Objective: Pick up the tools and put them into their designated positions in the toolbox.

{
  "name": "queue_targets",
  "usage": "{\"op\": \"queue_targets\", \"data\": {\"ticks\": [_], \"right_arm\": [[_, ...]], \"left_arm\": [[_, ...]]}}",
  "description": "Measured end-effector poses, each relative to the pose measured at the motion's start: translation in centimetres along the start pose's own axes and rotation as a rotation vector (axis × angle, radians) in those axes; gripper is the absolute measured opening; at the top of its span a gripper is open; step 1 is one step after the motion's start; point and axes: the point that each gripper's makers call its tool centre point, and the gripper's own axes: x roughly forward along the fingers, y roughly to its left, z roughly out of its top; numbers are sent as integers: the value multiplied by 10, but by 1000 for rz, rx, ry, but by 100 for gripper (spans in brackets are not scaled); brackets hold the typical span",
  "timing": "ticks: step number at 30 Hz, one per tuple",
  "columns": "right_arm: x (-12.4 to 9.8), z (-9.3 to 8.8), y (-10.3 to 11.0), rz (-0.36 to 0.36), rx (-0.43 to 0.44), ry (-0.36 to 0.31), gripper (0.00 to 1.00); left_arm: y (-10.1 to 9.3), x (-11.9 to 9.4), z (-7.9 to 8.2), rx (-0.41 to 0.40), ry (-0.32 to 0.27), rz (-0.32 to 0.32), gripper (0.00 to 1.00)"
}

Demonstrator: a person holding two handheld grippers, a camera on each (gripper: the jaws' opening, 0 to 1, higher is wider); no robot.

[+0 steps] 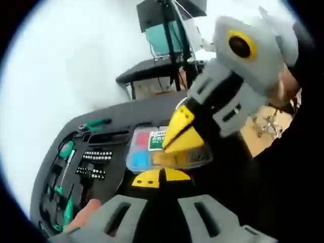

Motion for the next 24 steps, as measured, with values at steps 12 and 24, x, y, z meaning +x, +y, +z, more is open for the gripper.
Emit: {"op": "queue_targets", "data": {"ticks": [12, 24], "right_arm": [[-11, -5, -8, -24, -7, -16, 0], [-9, 3, 1, 58, -73, 72, 0]], "left_arm": [[-21, 1, 10, 42, 74, -86, 0], [-12, 6, 2, -18, 92, -96, 0]]}}
